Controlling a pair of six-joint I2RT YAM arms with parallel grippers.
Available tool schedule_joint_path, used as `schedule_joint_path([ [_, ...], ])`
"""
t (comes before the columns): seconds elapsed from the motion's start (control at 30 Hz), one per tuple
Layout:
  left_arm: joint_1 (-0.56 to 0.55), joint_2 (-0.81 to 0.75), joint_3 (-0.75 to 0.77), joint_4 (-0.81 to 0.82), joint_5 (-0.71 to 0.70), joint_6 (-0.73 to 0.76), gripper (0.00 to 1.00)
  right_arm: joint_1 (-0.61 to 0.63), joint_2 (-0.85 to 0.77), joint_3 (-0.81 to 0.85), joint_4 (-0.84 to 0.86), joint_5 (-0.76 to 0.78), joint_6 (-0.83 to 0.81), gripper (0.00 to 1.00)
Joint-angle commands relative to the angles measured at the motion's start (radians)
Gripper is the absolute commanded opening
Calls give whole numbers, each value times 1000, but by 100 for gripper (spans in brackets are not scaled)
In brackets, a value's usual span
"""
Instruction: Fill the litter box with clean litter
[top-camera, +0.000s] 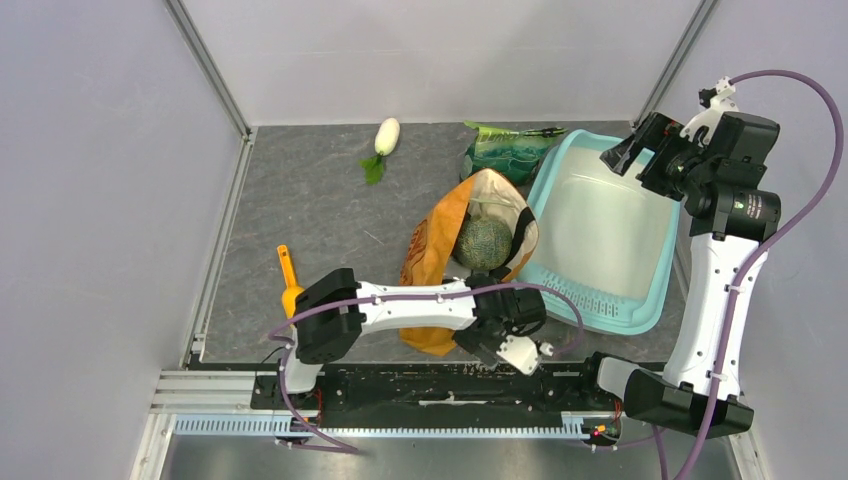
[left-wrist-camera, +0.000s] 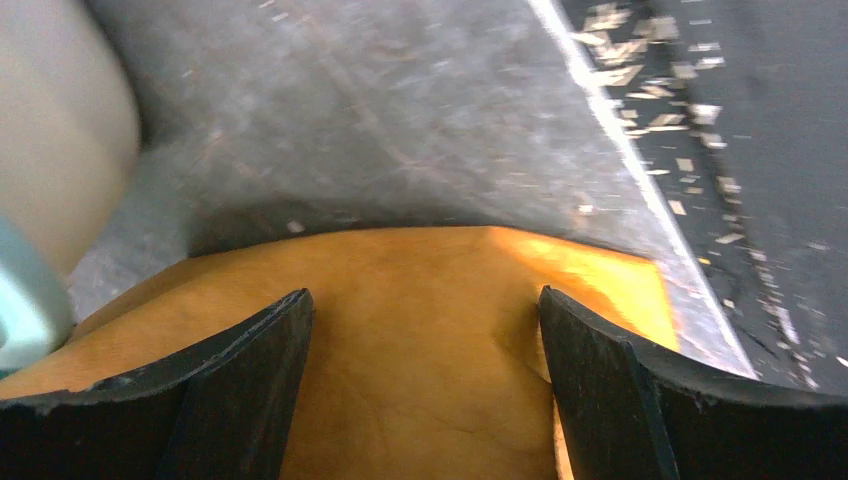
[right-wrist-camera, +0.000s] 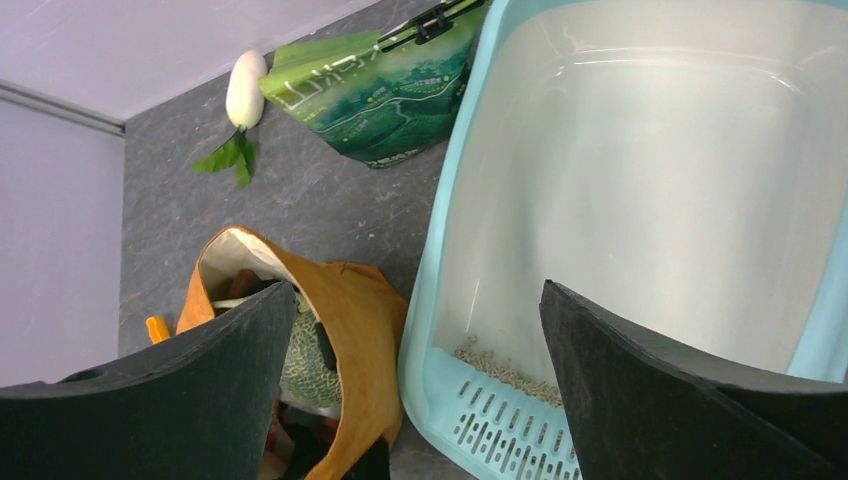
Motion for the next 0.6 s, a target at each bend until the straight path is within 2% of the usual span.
schedule_joint_path([
  [0.0, 91, 7, -19, 212, -117, 5, 90, -7, 0, 12, 2, -72, 18, 99],
  [0.13, 164, 15, -36, 225, -115, -26, 90, -7, 3, 6, 2, -99, 24, 99],
  [0.33, 246, -52, -173, 255, -130, -10, 90, -7, 1, -4, 6, -122, 26, 99],
  [0.57, 392, -88, -229, 257, -131, -7, 89, -7, 2, -17, 14, -148, 29, 99],
])
